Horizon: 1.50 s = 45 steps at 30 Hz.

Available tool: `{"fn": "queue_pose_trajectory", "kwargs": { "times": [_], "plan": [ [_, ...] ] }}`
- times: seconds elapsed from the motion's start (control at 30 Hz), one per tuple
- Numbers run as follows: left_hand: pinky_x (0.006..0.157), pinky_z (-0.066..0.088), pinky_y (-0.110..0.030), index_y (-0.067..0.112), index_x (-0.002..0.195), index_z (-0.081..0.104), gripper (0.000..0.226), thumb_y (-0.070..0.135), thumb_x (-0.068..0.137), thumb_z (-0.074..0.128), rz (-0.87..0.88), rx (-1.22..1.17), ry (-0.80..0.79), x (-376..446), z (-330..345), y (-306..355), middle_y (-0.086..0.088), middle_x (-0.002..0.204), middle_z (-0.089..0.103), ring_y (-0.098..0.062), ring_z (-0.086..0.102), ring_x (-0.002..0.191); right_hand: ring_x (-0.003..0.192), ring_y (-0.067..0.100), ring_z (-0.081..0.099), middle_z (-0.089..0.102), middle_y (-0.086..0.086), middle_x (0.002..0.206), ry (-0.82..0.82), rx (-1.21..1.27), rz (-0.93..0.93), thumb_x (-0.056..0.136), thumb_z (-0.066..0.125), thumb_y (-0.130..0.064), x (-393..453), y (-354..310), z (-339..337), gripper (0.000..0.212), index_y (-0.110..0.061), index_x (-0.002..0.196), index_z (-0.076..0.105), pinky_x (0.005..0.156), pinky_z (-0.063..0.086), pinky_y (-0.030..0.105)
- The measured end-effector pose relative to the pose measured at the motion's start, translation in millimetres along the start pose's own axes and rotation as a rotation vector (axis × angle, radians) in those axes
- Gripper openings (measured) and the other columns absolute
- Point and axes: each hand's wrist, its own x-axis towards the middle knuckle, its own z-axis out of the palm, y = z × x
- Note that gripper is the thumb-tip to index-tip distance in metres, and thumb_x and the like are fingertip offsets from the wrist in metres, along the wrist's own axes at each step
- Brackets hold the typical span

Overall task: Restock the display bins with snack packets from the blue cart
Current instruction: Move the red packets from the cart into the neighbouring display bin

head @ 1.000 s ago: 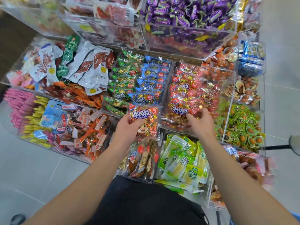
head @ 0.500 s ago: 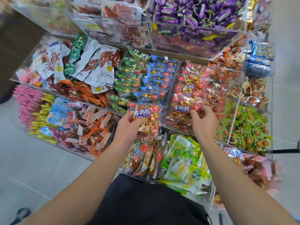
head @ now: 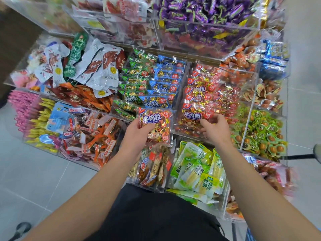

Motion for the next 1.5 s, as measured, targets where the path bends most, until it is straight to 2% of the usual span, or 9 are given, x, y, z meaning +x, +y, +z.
{"fn": "queue_pose_trajectory", "kwargs": {
  "times": [0.17,0.37,0.47,0.63,0.87,1.0,1.23,1.33,1.5],
  "plan": [
    [0.105,0.046,-0.06,0.015,0.14,0.05,0.077,0.043,0.071,0.07,0.007,0.01,0.007,-3,5,1,-0.008,0.141,0.058,-0.033,0.054,0.131,0.064,0.012,0.072,0.062,0.001,0.098,0.023,0.069,0.002,0.089,0.069,-0.022,-5,2,-6,0.025,-0.025,0.105,0.049,0.061,0.061,0.035],
    [0.098,0.052,-0.057,0.027,0.101,0.069,0.011,0.032,0.093,0.062,0.046,0.062,-0.012,0,7,-2,-0.001,0.104,0.077,-0.029,0.069,0.106,0.093,0.019,0.067,0.06,0.0,0.112,0.21,0.095,0.022,0.082,0.072,-0.026,-17,-1,-15,0.041,-0.023,0.116,0.049,0.078,0.059,0.042],
    [0.086,0.059,-0.049,0.027,0.107,0.07,0.015,0.029,0.098,0.058,0.098,0.067,-0.076,2,12,0,-0.002,0.103,0.077,-0.028,0.072,0.101,0.082,0.002,0.06,0.063,-0.009,0.097,0.277,0.101,-0.105,0.079,0.067,-0.041,-37,-7,-20,0.031,-0.026,0.104,0.057,0.079,0.056,0.04],
    [0.081,0.057,-0.037,0.042,0.1,0.07,0.016,0.039,0.087,0.062,0.247,0.237,-0.236,-2,42,7,0.009,0.101,0.077,-0.014,0.073,0.093,0.07,0.0,0.06,0.066,-0.01,0.086,-0.265,0.101,-0.237,0.084,0.072,-0.037,-57,-22,-10,0.031,-0.02,0.109,0.064,0.059,0.046,0.017],
    [0.087,0.051,-0.02,0.03,0.111,0.064,0.019,0.026,0.093,0.068,0.413,0.422,-0.202,12,51,21,0.016,0.105,0.07,0.004,0.065,0.096,0.081,0.031,0.062,0.066,0.01,0.091,0.122,0.248,-0.172,0.086,0.073,-0.016,-39,-4,-31,0.017,-0.021,0.093,0.058,0.08,0.054,0.055],
    [0.075,0.047,-0.007,0.03,0.114,0.061,0.023,0.025,0.093,0.069,0.496,0.549,-0.149,23,48,29,0.018,0.105,0.067,0.006,0.063,0.089,0.088,0.024,0.066,0.067,-0.004,0.092,0.152,0.043,-0.134,0.085,0.075,-0.025,-32,5,-13,0.023,-0.02,0.098,0.058,0.081,0.054,0.045],
    [0.122,0.025,-0.045,0.024,0.154,0.038,0.07,0.032,0.091,0.068,0.773,1.134,-0.324,39,87,39,-0.002,0.159,0.038,-0.023,0.032,0.145,0.076,0.017,0.064,0.067,0.0,0.085,0.105,-0.038,-0.08,0.084,0.076,-0.029,-20,5,-1,0.022,-0.016,0.089,0.059,0.068,0.049,0.034],
    [0.119,0.026,-0.045,0.025,0.156,0.031,0.075,0.036,0.092,0.068,0.748,1.29,-0.344,51,99,39,-0.004,0.16,0.029,-0.03,0.025,0.146,0.064,0.004,0.063,0.064,-0.008,0.075,0.113,0.086,-0.079,0.086,0.073,-0.024,-21,12,-8,0.019,-0.014,0.089,0.057,0.056,0.046,0.02],
    [0.108,0.043,-0.042,0.021,0.151,0.04,0.068,0.032,0.091,0.07,0.757,1.335,-0.315,64,94,41,-0.006,0.135,0.039,-0.026,0.037,0.131,0.09,0.01,0.056,0.059,-0.006,0.104,0.147,-0.14,-0.139,0.084,0.076,-0.035,-14,12,-11,0.051,-0.016,0.123,0.05,0.075,0.041,0.019]
  ]
}}
